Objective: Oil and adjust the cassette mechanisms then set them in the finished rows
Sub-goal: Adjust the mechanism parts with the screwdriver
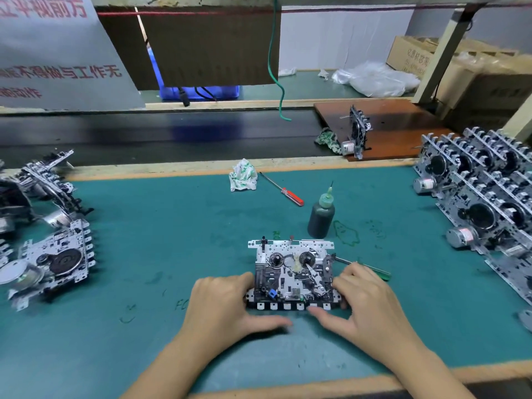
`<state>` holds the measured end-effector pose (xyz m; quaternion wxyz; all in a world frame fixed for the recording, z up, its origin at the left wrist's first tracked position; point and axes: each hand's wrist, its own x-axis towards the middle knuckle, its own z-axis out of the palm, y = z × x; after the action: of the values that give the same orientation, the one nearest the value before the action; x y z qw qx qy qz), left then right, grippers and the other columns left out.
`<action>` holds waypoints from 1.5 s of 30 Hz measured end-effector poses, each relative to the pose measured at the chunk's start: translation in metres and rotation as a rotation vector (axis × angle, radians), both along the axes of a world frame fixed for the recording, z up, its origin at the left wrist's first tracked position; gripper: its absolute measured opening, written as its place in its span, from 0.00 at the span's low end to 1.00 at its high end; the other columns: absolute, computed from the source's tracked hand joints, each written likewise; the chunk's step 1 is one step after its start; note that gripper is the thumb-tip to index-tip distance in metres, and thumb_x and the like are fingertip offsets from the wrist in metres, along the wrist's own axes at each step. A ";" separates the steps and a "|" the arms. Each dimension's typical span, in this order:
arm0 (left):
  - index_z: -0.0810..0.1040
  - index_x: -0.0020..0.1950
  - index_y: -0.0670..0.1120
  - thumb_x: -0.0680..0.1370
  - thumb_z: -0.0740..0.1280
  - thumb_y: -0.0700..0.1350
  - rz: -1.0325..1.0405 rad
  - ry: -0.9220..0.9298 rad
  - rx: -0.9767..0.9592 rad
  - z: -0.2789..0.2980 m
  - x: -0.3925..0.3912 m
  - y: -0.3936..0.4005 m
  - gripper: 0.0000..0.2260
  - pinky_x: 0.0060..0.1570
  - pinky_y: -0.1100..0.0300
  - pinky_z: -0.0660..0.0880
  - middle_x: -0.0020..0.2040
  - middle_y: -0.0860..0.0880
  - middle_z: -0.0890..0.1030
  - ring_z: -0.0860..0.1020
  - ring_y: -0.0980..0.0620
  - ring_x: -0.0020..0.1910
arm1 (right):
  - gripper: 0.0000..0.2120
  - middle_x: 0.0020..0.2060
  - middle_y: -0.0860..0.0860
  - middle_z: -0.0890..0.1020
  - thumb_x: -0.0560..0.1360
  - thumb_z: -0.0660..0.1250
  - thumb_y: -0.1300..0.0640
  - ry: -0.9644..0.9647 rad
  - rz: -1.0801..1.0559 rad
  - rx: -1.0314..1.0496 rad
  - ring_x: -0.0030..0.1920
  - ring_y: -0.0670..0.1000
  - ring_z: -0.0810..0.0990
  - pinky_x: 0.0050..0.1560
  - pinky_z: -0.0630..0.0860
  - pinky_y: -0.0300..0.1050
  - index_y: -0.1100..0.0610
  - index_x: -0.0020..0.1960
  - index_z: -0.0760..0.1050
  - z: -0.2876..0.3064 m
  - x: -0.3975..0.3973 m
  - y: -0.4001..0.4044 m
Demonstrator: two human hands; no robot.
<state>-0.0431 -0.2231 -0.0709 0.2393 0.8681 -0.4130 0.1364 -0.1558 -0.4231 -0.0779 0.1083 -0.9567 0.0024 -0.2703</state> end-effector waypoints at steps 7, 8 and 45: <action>0.59 0.32 0.53 0.59 0.63 0.75 -0.147 -0.002 0.026 -0.002 -0.004 0.006 0.28 0.17 0.65 0.64 0.20 0.54 0.68 0.68 0.55 0.19 | 0.26 0.26 0.48 0.69 0.62 0.64 0.32 0.010 -0.130 -0.016 0.29 0.51 0.69 0.34 0.63 0.42 0.55 0.27 0.65 -0.002 -0.002 -0.001; 0.60 0.32 0.53 0.60 0.63 0.75 -0.146 -0.022 0.028 -0.002 -0.005 0.006 0.27 0.17 0.65 0.63 0.20 0.54 0.68 0.68 0.55 0.19 | 0.26 0.26 0.48 0.69 0.62 0.64 0.32 0.002 -0.152 -0.019 0.29 0.51 0.69 0.34 0.63 0.41 0.54 0.26 0.65 -0.001 -0.002 0.001; 0.77 0.30 0.49 0.60 0.63 0.74 -0.047 0.171 0.016 0.003 0.003 0.011 0.27 0.21 0.61 0.65 0.20 0.51 0.70 0.69 0.48 0.28 | 0.25 0.25 0.47 0.69 0.70 0.61 0.36 0.035 0.001 0.018 0.30 0.49 0.66 0.36 0.61 0.40 0.55 0.28 0.65 0.010 0.001 0.002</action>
<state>-0.0398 -0.2123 -0.0683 0.2700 0.8685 -0.4123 0.0530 -0.1552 -0.4210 -0.0681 0.1168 -0.9603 0.0063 -0.2534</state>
